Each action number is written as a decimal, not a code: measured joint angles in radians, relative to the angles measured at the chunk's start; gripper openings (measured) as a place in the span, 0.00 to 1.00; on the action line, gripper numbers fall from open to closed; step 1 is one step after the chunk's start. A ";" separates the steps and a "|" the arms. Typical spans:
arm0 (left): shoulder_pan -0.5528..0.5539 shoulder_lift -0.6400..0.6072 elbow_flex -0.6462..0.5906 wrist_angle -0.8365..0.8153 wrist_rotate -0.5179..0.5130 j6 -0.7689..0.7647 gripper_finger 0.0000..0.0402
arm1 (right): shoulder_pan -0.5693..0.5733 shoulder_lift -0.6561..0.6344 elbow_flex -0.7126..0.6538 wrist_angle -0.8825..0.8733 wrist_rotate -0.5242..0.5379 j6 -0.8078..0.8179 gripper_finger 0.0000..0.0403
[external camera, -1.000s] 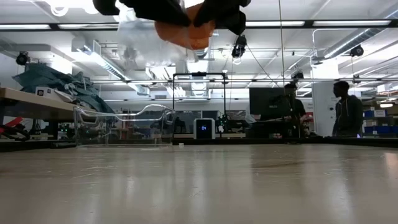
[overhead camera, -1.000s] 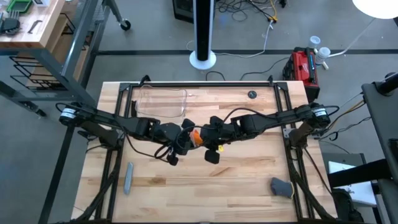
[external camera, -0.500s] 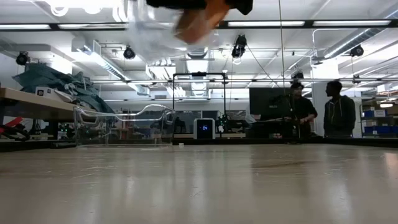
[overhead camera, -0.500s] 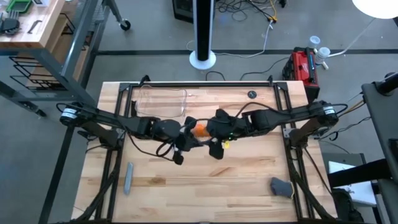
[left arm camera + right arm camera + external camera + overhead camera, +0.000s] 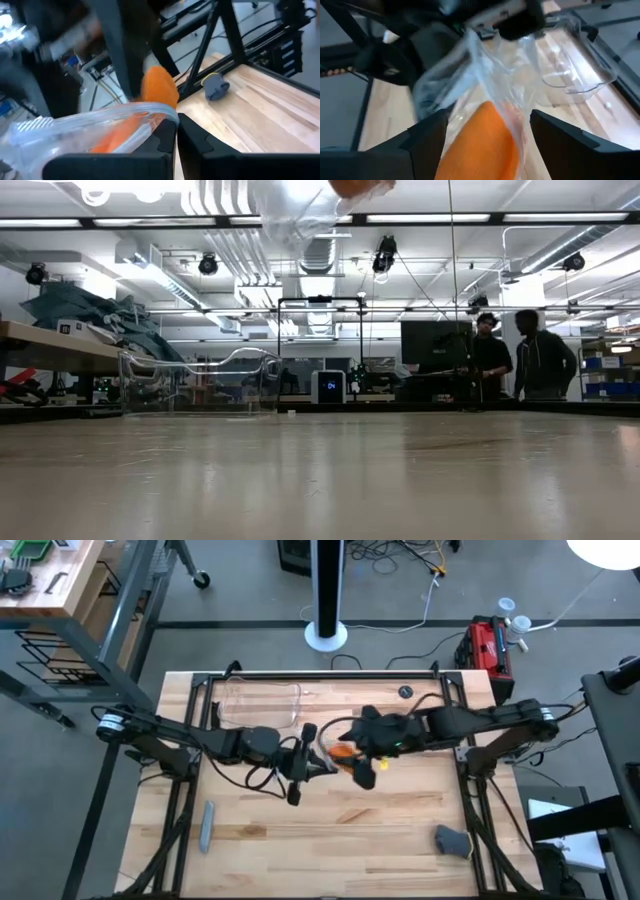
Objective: Roll bandage
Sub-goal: Put the rolled orange bandage into the transparent zip bag, then close the transparent zip bag
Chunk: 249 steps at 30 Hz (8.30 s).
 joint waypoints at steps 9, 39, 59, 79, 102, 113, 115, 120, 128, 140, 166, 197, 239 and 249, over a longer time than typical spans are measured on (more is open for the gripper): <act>0.006 0.000 -0.005 0.068 0.003 -0.033 0.00 | 0.011 -0.207 -0.008 -0.083 0.017 0.024 0.65; 0.012 0.002 -0.005 0.251 -0.027 -0.197 0.00 | 0.294 -0.221 -0.093 -0.131 0.426 -0.011 0.00; 0.011 0.005 -0.004 0.186 0.112 -0.141 0.00 | 0.229 -0.149 -0.079 0.066 0.367 -0.166 0.00; -0.001 0.006 -0.005 0.227 0.115 0.003 0.00 | 0.223 -0.189 -0.026 0.038 0.426 -0.210 0.00; 0.074 0.005 -0.024 0.060 0.398 0.308 0.00 | 0.223 -0.183 -0.029 0.041 0.426 -0.266 0.00; 0.080 0.005 -0.053 0.064 0.428 0.329 0.00 | 0.223 -0.050 -0.033 -0.001 0.426 -0.187 0.09; 0.083 0.005 -0.070 0.071 0.428 0.340 0.00 | 0.223 -0.039 -0.033 0.003 0.422 -0.165 0.13; 0.097 0.005 -0.108 0.137 0.428 0.343 0.00 | 0.224 -0.024 -0.033 -0.014 0.418 -0.138 0.26; 0.108 0.005 -0.159 0.245 0.428 0.337 0.00 | 0.217 0.018 -0.037 -0.012 0.419 -0.111 0.37; 0.107 0.005 -0.159 0.236 0.523 0.348 0.00 | 0.175 0.043 -0.037 0.012 0.385 -0.101 0.29; 0.129 0.005 -0.141 0.334 0.199 -0.192 0.00 | 0.042 0.058 0.130 -0.269 0.213 -0.004 0.00; 0.184 0.005 -0.142 0.321 0.146 -0.499 0.00 | -0.063 0.067 0.281 -0.407 0.113 -0.050 0.06; 0.189 0.005 -0.158 0.258 0.138 -0.325 0.00 | -0.037 0.180 0.047 -0.503 0.104 0.069 0.50; 0.189 0.005 -0.158 0.252 0.137 -0.321 0.00 | -0.038 0.294 0.047 -0.488 0.104 0.050 0.50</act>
